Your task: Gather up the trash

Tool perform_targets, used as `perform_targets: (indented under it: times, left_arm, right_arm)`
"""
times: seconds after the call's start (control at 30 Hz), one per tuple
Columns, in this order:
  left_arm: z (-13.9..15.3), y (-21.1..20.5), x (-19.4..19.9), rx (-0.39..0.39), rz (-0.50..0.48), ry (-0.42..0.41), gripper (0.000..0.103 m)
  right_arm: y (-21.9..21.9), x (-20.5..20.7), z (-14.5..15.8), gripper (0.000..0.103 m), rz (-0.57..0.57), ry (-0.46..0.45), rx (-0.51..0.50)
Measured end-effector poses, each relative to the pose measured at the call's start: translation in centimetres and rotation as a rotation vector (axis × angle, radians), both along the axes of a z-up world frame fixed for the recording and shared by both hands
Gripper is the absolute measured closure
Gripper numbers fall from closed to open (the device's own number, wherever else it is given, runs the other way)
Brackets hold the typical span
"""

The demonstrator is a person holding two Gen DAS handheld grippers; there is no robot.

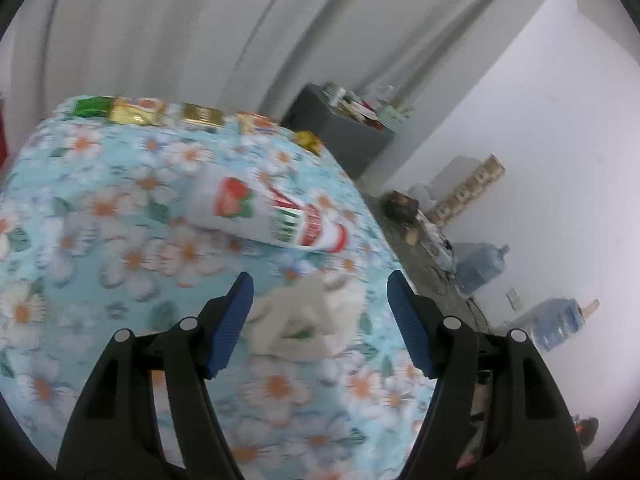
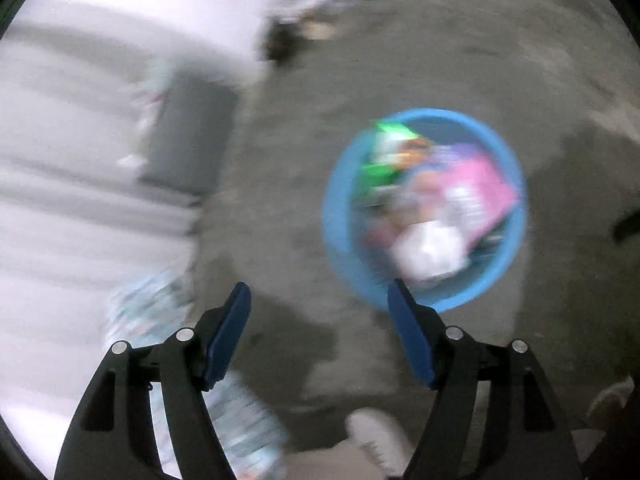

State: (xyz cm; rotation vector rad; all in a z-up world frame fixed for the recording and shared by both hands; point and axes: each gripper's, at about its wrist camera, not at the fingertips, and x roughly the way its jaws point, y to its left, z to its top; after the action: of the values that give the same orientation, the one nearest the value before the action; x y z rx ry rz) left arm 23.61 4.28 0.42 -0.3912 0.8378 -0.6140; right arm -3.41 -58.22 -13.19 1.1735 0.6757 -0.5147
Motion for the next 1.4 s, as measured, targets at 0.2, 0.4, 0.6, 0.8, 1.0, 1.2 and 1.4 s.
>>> perform_targets:
  times: [0.2,0.4,0.6,0.8,1.0,1.2,1.4]
  left_arm:
    - [-1.2,3.0,0.6,0.055,0.054,-0.012,0.037]
    - [-0.3,2.6,3.6,0.139,-0.005,-0.065,0.032]
    - [-0.3,0.8,4.2,0.154,-0.097,-0.084,0.032]
    - [-3.5,-2.9,1.8,0.268,-0.26,-0.103,0.032]
    - [-6.0,-2.7,1.7,0.219,-0.243,-0.003,0.032]
    - [-7.1,-1.5,1.4,0.136,-0.188,0.081,0.032]
    - [-7.4,-0.9,1.2,0.125,-0.178,0.09,0.032]
  right_arm:
    - [12.7,8.6,8.3,0.031,0.334,-0.146,-0.044]
    - [25.7,17.6,8.9,0.03,0.642,-0.176,0.061]
    - [32.3,24.0,9.4,0.03,0.747,-0.176,-0.022]
    - [37.1,33.2,12.7,0.03,1.011,-0.02,-0.472]
    - [44.1,39.5,11.0,0.023,1.432,0.092,-0.945]
    - [46.0,41.6,7.0,0.021,1.487,0.24,-1.059]
    - [41.1,41.5,8.2,0.04,1.326,0.265,-0.835]
